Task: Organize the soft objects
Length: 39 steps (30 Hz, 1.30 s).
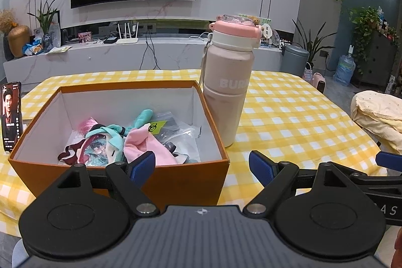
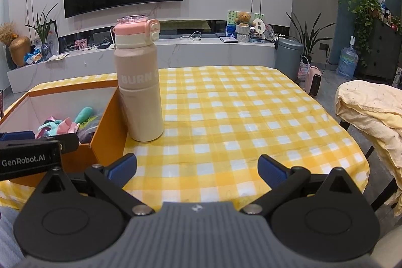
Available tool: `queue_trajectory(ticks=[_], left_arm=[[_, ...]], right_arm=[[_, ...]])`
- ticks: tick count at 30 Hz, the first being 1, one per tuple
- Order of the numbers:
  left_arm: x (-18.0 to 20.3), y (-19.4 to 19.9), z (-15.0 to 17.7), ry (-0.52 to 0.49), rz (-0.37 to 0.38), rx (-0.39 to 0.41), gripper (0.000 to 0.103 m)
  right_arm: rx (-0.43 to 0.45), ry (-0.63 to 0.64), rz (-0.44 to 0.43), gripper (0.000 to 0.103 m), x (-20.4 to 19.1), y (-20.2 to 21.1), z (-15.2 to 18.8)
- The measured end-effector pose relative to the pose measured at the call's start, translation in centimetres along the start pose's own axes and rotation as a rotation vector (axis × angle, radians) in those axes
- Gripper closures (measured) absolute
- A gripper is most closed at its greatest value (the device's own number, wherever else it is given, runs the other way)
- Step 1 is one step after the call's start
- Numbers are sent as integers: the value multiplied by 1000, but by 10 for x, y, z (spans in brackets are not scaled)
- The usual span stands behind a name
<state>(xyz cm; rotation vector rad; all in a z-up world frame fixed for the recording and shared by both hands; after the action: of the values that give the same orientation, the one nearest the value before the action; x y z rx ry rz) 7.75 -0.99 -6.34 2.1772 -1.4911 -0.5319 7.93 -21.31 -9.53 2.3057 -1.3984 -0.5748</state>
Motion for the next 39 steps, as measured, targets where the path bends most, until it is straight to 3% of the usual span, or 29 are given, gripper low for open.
queue_trajectory(ticks=[39], left_arm=[[1, -4, 5, -2, 4, -13, 4]], right_arm=[[-21, 4, -11, 3, -5, -7, 5]])
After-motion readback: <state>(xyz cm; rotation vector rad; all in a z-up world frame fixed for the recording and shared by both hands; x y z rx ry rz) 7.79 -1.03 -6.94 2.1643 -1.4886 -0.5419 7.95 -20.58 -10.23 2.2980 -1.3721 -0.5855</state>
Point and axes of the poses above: each gripper's, at about its wrist camera, not at the fingertips, and y roughly against the way its jaws point, x to its right, z to its underside, the point moved 8 cm from there along -y, roughly the way its jaws point, and after that the axes turned 12 degrees about -z, right-handed, at the moved point
